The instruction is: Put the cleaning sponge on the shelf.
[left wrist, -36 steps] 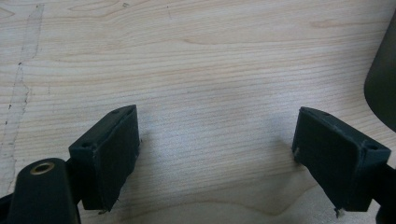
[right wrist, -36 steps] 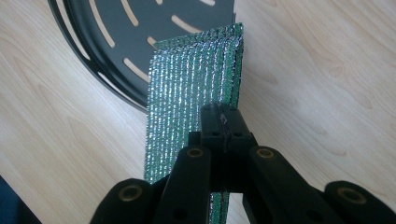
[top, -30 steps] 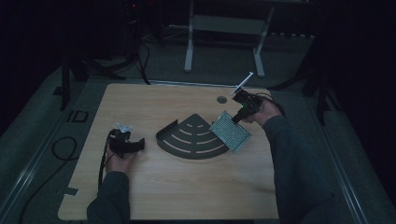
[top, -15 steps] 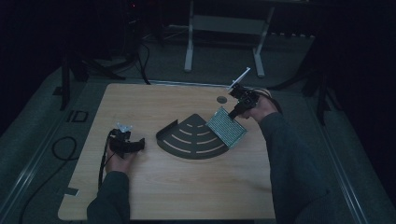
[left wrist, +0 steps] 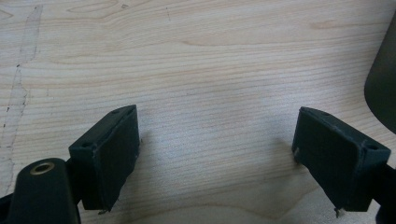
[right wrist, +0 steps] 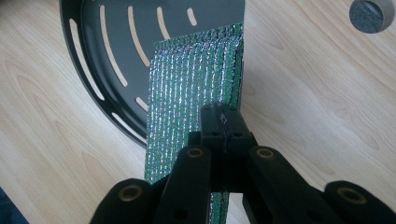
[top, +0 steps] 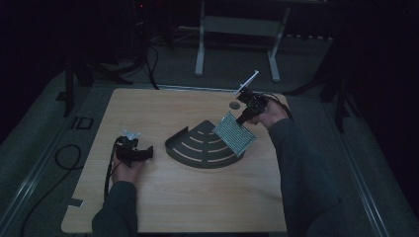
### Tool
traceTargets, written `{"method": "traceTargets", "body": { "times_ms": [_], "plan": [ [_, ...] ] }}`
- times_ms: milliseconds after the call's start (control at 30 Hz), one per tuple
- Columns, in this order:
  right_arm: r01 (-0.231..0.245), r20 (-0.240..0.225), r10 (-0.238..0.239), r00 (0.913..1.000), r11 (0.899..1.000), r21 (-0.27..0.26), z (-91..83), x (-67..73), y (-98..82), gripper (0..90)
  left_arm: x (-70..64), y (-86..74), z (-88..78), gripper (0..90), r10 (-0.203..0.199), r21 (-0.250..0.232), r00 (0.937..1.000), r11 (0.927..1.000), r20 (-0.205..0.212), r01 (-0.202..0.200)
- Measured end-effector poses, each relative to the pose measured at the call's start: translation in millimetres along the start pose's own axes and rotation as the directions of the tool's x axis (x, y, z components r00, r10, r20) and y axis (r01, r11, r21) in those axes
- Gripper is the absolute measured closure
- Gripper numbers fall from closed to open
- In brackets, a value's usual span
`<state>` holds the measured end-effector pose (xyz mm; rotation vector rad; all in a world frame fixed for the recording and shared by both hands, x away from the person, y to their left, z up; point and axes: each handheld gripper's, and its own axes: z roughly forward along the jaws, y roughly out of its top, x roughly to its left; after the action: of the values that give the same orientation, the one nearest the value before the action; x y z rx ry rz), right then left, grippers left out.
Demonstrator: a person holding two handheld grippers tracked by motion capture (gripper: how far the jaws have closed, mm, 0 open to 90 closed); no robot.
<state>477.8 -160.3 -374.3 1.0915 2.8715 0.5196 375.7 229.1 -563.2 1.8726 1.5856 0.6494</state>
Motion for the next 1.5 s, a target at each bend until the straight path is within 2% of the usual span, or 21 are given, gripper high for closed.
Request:
{"method": "traceTargets", "body": {
  "times_ms": [467, 667, 800, 1500],
  "plan": [
    [0.016, 0.001, -0.016, 0.9999, 1.000, 0.020, 12.3, 3.9, 8.1, 89.9, 0.0, 0.3, 0.2, 15.3, 0.000, 0.000, 1.0000, 1.0000, 0.000, 0.000],
    [0.008, 0.003, -0.008, 1.0000, 1.000, 0.017, 17.7, 5.1, 11.5, 89.9, -0.1, 0.4, 0.4, 15.3, 0.000, 0.000, 1.0000, 1.0000, 0.000, 0.000],
    [0.007, 0.028, -0.007, 0.9996, 1.000, 0.028, 22.4, 5.5, 13.2, 89.9, -0.1, 0.6, 0.5, 15.3, -0.001, 0.000, 1.0000, 1.0000, 0.000, 0.001],
    [0.030, 0.046, -0.033, 0.9984, 0.998, 0.054, 43.5, 11.2, 19.4, 89.9, -0.1, 0.8, 0.7, 15.3, 0.001, 0.001, 1.0000, 1.0000, 0.001, -0.001]
  ]
}}
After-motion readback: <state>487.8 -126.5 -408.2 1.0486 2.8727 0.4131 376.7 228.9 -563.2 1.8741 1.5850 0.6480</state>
